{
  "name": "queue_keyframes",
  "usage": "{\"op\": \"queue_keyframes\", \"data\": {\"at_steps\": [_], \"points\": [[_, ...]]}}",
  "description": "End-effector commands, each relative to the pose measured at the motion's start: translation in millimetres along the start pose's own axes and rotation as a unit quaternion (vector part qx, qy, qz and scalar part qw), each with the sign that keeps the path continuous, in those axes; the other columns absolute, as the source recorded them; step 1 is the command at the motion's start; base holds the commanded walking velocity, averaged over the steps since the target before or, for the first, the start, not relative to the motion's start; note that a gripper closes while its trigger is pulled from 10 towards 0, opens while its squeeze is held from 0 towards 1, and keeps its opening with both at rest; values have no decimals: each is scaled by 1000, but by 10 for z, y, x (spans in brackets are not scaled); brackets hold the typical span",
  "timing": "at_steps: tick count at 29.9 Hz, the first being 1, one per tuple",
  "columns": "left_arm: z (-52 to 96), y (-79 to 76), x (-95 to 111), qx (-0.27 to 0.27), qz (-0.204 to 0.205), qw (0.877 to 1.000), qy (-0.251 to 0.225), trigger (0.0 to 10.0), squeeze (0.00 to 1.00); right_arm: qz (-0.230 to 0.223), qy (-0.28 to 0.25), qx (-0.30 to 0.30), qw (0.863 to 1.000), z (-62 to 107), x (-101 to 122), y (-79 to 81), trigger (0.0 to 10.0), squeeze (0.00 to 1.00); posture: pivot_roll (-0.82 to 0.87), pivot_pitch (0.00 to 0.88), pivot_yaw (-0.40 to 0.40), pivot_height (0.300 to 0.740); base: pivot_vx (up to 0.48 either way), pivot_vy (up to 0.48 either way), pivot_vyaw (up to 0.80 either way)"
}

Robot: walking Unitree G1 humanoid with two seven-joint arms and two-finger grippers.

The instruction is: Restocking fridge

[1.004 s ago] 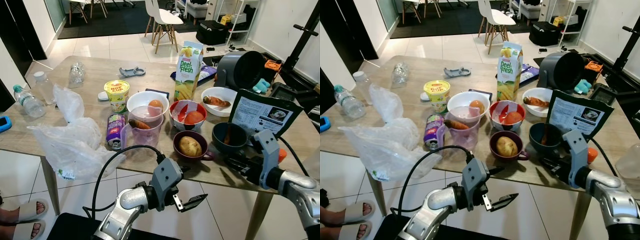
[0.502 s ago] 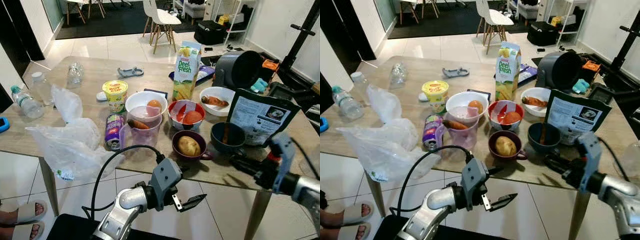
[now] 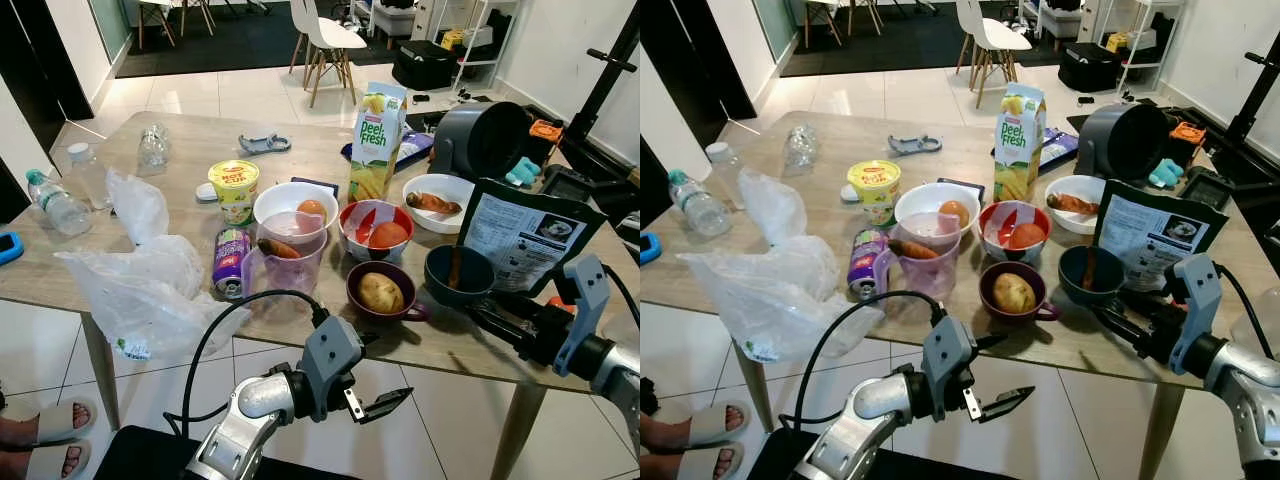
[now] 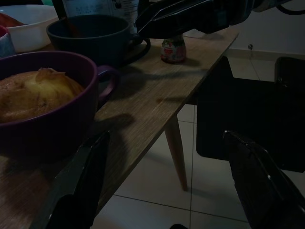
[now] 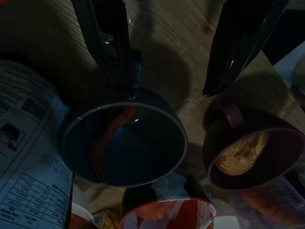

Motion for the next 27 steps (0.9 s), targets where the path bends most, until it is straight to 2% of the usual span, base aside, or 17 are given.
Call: {"op": "queue_keyframes", "data": {"at_steps": [1, 2, 3, 6, 27], "points": [[38, 17, -4, 3, 1, 1000, 2, 10000, 0, -1, 8, -9, 1000, 9, -54, -18, 10000, 102, 61, 58, 6, 740, 0, 0, 0], [38, 19, 5, 4, 2, 1000, -1, 10000, 0, 2, 13, -24, 1000, 9, -69, -73, 10000, 24, 60, 58, 5, 740, 0, 0, 0], [36, 22, 19, 5, 4, 1000, -6, 10000, 0, 3, 18, -39, 999, 9, -86, -126, 10000, 0, 60, 58, 5, 740, 0, 0, 0], [30, 41, 57, 9, 8, 1000, -15, 10000, 0, 3, 28, -61, 998, 16, -123, -205, 10000, 0, 61, 58, 4, 740, 0, 0, 0], [63, 112, 143, 25, 10, 999, -37, 10000, 0, -15, 49, -71, 996, -6, -291, -201, 10000, 0, 63, 58, 2, 740, 0, 0, 0]]}}
Point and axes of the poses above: a point about 5 cm out from each wrist's last joint towards the gripper, its own z axis pointing back from the gripper into the wrist, its own x axis along the axis of the wrist's last joint, y = z × x, the point moved 6 cm from there along -z, pointing out of the wrist towards the gripper, and after that the axes turned 15 degrees about z, right-handed, at the moved point
